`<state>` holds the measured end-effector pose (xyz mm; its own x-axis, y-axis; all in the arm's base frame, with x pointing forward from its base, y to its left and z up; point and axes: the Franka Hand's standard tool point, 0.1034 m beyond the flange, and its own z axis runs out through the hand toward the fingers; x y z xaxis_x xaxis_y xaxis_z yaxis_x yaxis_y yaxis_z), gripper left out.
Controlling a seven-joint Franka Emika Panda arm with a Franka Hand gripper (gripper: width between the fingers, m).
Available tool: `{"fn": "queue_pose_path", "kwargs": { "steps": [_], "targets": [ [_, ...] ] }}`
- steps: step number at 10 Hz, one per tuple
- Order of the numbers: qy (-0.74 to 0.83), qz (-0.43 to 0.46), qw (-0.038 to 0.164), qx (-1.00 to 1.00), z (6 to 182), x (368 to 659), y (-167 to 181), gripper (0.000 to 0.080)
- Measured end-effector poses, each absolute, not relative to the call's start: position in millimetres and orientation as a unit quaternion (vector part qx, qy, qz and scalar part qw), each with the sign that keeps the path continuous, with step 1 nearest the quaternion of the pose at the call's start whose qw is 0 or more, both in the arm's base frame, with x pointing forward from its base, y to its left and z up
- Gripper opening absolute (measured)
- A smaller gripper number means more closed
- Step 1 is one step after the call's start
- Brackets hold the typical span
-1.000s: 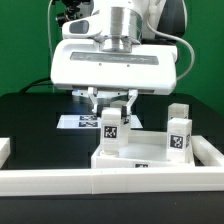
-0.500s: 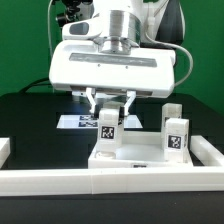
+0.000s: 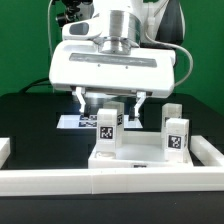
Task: Assemble square table
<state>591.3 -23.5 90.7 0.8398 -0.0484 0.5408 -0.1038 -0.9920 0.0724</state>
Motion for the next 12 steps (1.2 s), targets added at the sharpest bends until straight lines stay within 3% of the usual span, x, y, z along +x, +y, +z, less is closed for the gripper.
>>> {"fn": "queue_pose_path", "kwargs": {
  "steps": [4, 7, 10, 12],
  "targets": [
    [-0.039, 0.28, 0.05, 0.958, 90.8, 591.3, -24.0, 0.0649],
    [-0.033, 0.277, 0.048, 0.959, 107.6, 595.1, -28.2, 0.0649],
    [-0.031, 0.254, 0.044, 0.966, 108.8, 596.3, -31.1, 0.0649],
    [-0.034, 0.18, 0.021, 0.983, 102.1, 593.0, -23.6, 0.0649]
  ]
}}
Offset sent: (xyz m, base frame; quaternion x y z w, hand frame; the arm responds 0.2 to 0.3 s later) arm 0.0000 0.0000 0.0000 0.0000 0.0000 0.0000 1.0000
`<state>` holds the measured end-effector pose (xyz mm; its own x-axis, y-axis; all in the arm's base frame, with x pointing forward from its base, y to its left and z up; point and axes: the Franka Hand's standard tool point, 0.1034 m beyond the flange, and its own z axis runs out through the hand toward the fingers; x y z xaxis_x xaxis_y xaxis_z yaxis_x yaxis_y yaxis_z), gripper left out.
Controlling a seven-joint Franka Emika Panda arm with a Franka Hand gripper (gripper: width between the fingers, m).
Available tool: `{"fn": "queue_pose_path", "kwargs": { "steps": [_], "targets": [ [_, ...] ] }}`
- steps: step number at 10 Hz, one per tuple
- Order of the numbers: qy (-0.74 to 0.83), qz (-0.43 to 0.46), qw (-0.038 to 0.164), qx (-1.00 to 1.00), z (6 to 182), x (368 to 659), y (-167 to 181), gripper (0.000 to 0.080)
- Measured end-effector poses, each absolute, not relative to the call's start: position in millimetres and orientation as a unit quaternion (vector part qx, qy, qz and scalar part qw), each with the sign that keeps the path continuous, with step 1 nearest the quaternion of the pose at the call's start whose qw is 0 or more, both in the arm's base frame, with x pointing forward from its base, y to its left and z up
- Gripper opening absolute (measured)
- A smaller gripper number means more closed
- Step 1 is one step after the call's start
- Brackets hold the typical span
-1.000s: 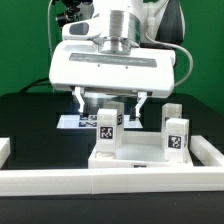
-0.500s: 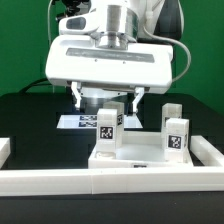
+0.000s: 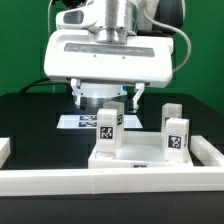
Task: Assemble square table
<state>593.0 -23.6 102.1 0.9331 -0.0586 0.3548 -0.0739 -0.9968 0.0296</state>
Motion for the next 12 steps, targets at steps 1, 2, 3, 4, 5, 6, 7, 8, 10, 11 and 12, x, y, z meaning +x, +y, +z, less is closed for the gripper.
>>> {"fn": "queue_pose_path", "kwargs": {
  "steps": [1, 2, 3, 4, 5, 6, 7, 8, 10, 11, 12],
  "targets": [
    [-0.036, 0.155, 0.016, 0.987, 100.8, 595.0, -25.6, 0.0649],
    [-0.038, 0.107, 0.005, 0.993, 98.1, 592.0, -24.0, 0.0649],
    [-0.039, 0.073, -0.003, 0.997, 98.3, 592.8, -22.5, 0.0649],
    [-0.039, 0.046, -0.007, 0.998, 96.3, 593.6, -24.6, 0.0649],
    [-0.042, 0.028, -0.009, 0.999, 93.9, 594.6, -28.3, 0.0649],
    [-0.043, 0.012, -0.011, 0.999, 91.9, 595.5, -30.4, 0.0649],
    [-0.043, 0.018, -0.008, 0.999, 90.6, 598.1, -31.4, 0.0649],
    [-0.044, 0.018, -0.008, 0.999, 89.6, 597.8, -31.6, 0.0649],
    [-0.044, 0.017, -0.008, 0.999, 88.9, 597.6, -31.8, 0.0635],
    [-0.044, 0.017, -0.008, 0.999, 88.6, 597.5, -31.8, 0.0635],
    [-0.044, 0.017, -0.008, 0.999, 88.4, 597.4, -31.8, 0.0461]
  ]
}}
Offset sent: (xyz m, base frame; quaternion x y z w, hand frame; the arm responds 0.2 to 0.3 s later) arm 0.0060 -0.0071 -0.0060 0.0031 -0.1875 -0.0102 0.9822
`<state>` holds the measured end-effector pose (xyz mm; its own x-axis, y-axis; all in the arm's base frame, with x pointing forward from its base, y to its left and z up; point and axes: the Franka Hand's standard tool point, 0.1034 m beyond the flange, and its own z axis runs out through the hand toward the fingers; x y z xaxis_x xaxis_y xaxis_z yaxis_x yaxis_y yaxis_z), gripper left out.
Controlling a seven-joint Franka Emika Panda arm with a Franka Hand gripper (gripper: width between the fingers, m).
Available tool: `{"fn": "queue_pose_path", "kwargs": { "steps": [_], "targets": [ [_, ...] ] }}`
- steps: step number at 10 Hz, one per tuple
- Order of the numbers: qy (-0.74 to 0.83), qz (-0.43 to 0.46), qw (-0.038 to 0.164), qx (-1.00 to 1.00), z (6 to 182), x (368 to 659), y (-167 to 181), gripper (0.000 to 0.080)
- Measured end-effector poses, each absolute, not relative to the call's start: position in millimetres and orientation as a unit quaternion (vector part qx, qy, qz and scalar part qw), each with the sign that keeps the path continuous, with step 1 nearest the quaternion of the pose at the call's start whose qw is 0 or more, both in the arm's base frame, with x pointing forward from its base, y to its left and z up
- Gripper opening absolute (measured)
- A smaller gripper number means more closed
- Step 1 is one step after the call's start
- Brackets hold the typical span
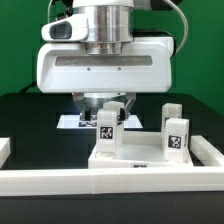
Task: Assemble square table
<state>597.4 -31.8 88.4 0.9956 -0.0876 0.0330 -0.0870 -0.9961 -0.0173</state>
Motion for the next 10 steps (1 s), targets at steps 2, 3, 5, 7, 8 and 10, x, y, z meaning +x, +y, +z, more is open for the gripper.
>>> {"fn": "queue_pose_path", "kwargs": {
  "steps": [2, 3, 5, 7, 8, 10],
  "targets": [
    [0.058, -0.017, 0.008, -0.998, 88.3, 597.3, -31.6, 0.0288],
    [0.063, -0.017, 0.009, -0.998, 88.3, 597.4, -31.5, 0.0288],
    [0.14, -0.016, 0.01, -0.99, 88.1, 597.3, -30.9, 0.0289],
    [0.257, -0.016, 0.014, -0.966, 87.6, 597.1, -29.5, 0.0289],
    [0.313, -0.015, 0.018, -0.95, 87.4, 597.2, -27.6, 0.029],
    [0.396, -0.013, 0.02, -0.918, 87.1, 597.9, -25.3, 0.0291]
  ]
}}
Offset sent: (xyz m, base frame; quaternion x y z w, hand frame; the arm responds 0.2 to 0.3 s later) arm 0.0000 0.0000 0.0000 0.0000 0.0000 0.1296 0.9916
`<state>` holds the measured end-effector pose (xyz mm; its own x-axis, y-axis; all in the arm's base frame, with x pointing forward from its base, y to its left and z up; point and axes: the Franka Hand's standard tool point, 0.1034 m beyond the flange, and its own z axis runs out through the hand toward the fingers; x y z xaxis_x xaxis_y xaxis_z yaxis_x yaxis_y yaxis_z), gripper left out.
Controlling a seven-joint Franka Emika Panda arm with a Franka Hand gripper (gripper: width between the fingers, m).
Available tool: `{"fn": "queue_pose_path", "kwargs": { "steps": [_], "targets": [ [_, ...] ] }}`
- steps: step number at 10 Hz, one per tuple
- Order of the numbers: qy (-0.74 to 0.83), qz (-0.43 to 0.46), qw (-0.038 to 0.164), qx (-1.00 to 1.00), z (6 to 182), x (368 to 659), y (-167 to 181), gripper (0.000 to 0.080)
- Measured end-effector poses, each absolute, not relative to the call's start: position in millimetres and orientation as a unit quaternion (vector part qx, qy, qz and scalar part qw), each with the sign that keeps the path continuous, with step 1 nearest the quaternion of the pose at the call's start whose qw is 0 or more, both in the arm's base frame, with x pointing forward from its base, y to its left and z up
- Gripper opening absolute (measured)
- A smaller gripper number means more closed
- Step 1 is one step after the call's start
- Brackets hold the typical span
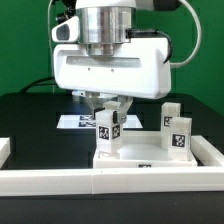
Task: Assemble square table
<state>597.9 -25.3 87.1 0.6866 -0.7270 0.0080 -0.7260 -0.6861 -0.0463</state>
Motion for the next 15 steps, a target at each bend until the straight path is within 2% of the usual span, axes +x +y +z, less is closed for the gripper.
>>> {"fn": "queue_pose_path", "kwargs": {
  "steps": [5, 9, 10, 11, 12, 13, 15],
  "targets": [
    [0.58, -0.007, 0.025, -0.814, 86.3, 599.2, -18.3, 0.0291],
    [0.592, -0.006, 0.026, -0.806, 85.8, 599.4, -15.6, 0.0291],
    [0.563, -0.007, 0.026, -0.826, 85.4, 599.1, -13.9, 0.0472],
    [0.547, -0.007, 0.026, -0.837, 85.2, 598.9, -13.3, 0.0588],
    [0.515, -0.008, 0.026, -0.857, 85.1, 598.9, -12.4, 0.0588],
    [0.449, -0.01, 0.026, -0.893, 84.7, 598.7, -11.6, 0.0637],
    [0.382, -0.011, 0.025, -0.924, 84.2, 598.1, -9.5, 0.0646]
  ]
}}
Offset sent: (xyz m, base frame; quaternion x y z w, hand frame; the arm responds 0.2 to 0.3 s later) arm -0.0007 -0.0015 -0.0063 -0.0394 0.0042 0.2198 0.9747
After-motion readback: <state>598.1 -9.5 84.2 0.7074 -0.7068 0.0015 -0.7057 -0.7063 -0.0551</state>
